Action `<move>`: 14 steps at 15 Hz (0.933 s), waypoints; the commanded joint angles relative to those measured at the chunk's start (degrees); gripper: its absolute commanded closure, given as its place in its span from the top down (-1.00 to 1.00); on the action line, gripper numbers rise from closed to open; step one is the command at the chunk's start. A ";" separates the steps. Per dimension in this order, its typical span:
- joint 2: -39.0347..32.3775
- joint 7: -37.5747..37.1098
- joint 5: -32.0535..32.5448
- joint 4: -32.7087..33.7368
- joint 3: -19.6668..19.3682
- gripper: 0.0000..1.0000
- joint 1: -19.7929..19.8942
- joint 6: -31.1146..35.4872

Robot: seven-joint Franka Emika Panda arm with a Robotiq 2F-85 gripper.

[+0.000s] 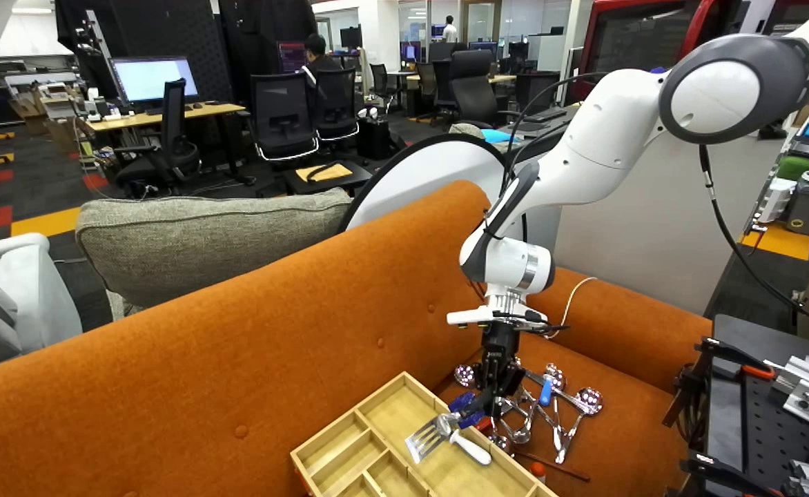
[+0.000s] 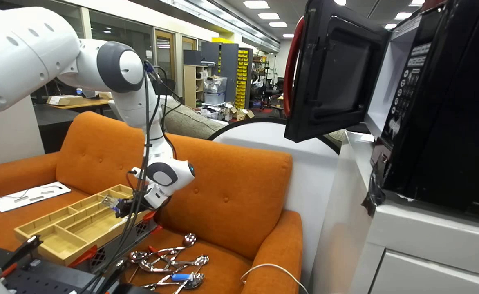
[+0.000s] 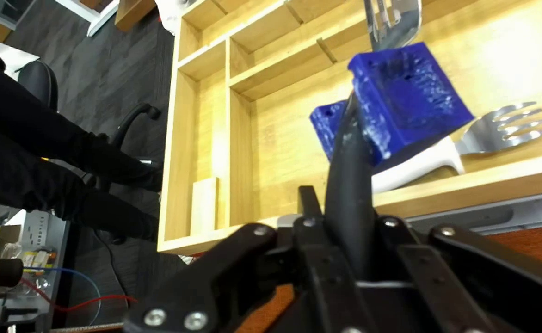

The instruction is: Pick the spatula and put it in the box

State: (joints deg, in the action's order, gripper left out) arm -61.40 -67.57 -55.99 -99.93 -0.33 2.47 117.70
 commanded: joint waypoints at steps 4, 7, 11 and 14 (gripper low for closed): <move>-0.96 -2.64 -1.76 2.06 -0.50 -0.91 1.44 -2.57; -0.71 -0.85 -1.44 1.83 -0.25 -0.91 1.98 -3.73; -0.61 0.71 -1.33 1.98 -0.26 -0.91 2.35 -5.46; -0.68 1.89 -1.15 2.20 -0.55 -0.91 2.29 -6.30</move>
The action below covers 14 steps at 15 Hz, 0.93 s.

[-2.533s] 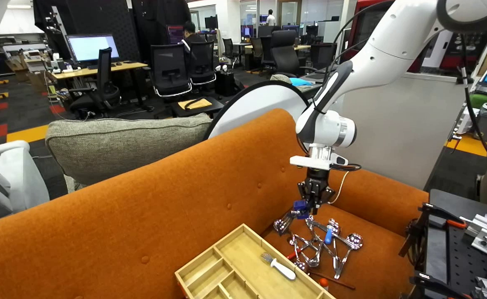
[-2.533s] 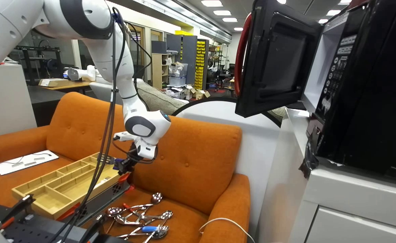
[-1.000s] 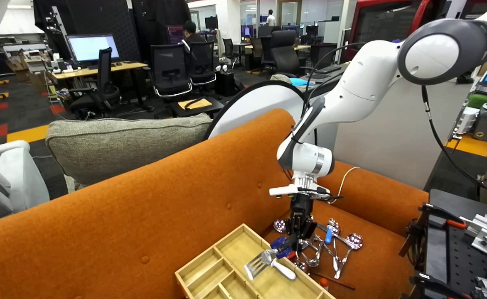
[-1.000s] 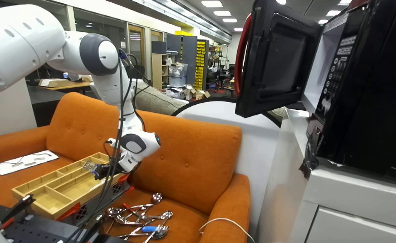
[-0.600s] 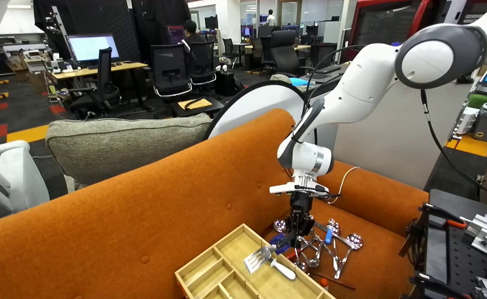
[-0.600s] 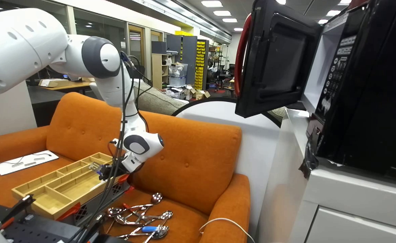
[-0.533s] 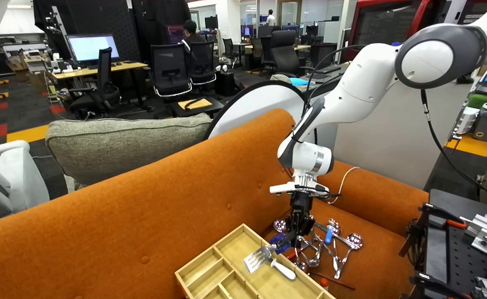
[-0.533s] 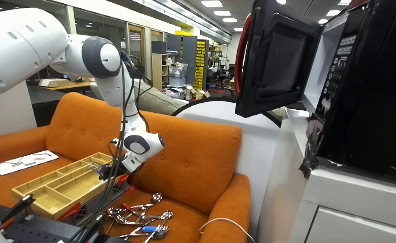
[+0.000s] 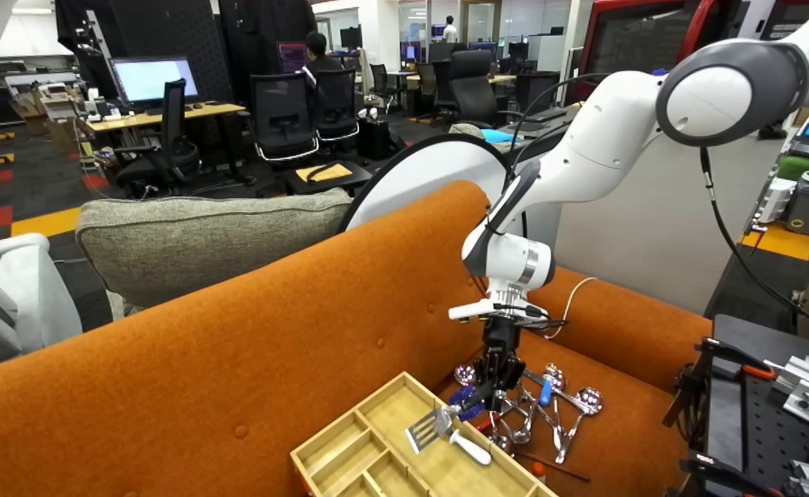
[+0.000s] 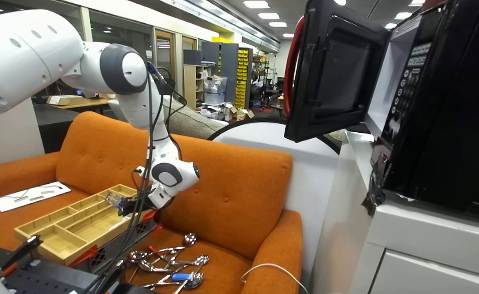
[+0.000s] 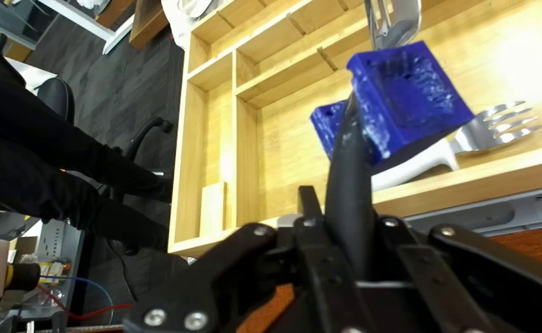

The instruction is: Pick the spatula and put it in the box

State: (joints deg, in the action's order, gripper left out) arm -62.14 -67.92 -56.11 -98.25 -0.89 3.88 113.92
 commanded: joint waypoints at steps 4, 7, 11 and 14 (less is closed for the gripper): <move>-0.78 2.00 -1.19 1.31 0.63 -0.91 1.84 -5.81; -1.08 2.23 -2.58 1.81 0.87 -0.91 2.43 -9.70; -1.19 1.76 -7.61 1.86 0.36 -0.91 3.64 -13.33; -1.10 3.04 -10.13 1.71 -0.33 -0.91 3.70 -13.26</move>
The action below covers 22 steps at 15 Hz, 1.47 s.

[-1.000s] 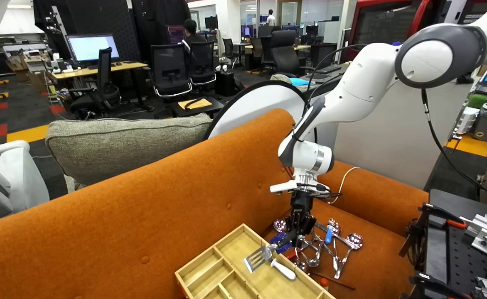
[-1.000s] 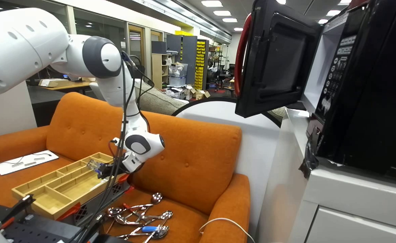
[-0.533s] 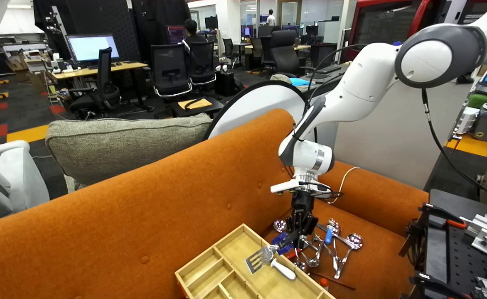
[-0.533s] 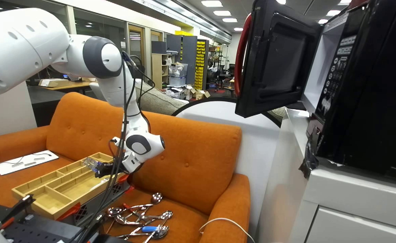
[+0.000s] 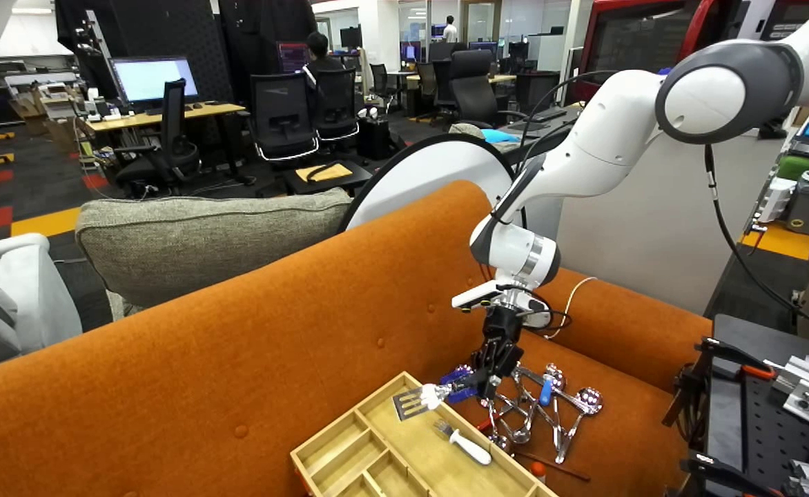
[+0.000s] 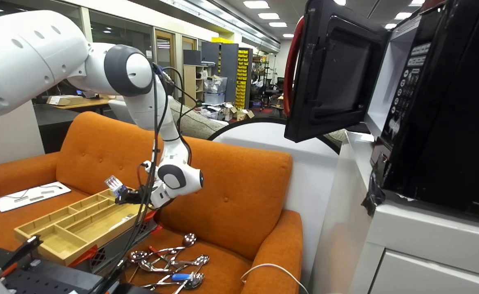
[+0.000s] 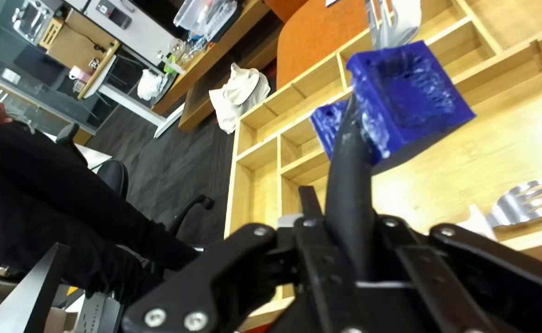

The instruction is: Pick the spatula and put it in the box

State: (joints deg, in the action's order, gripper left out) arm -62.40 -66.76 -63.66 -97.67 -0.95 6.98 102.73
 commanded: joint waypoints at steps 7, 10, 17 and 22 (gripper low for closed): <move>-2.60 2.05 -3.95 2.67 -0.74 -0.91 -0.18 -1.09; -3.40 2.13 -4.31 3.51 -0.77 -0.91 -0.22 -1.35; -6.33 -2.02 -8.46 6.02 0.27 -0.91 0.53 -3.82; -7.83 -4.23 -11.13 5.80 -0.04 -0.91 0.27 -4.06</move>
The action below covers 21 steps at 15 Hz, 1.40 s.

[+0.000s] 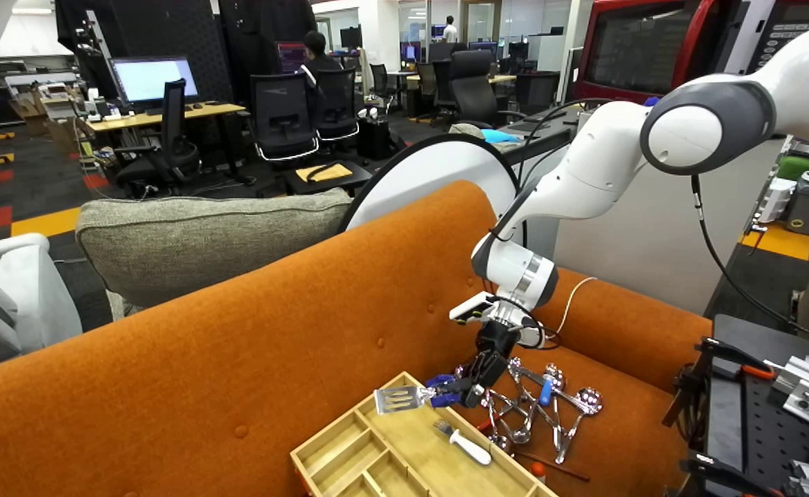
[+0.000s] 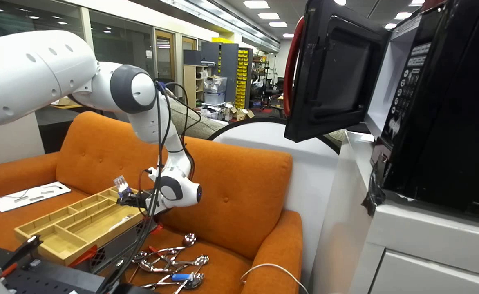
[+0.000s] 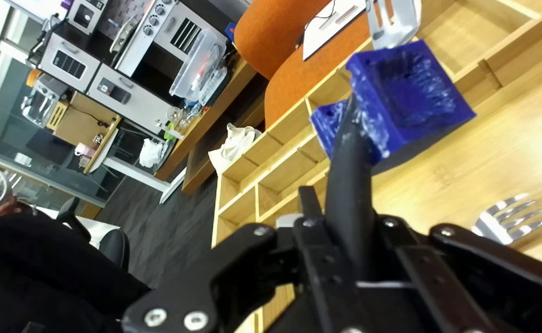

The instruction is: Pick the spatula and put it in the box

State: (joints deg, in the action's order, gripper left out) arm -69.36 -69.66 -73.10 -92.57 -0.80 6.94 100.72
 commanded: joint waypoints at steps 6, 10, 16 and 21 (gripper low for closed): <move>-1.30 -3.00 -3.32 -1.82 -0.33 -0.91 1.27 -3.37; -1.14 -1.82 -4.21 -2.39 -0.52 -0.91 0.97 -4.74; -1.12 0.49 -2.46 -1.73 -0.94 -0.91 -0.56 -6.37; -2.04 -0.82 -3.31 -1.19 -1.28 -0.62 -1.35 -5.48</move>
State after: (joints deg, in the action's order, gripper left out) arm -71.16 -70.46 -75.87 -94.14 -1.33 6.23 95.89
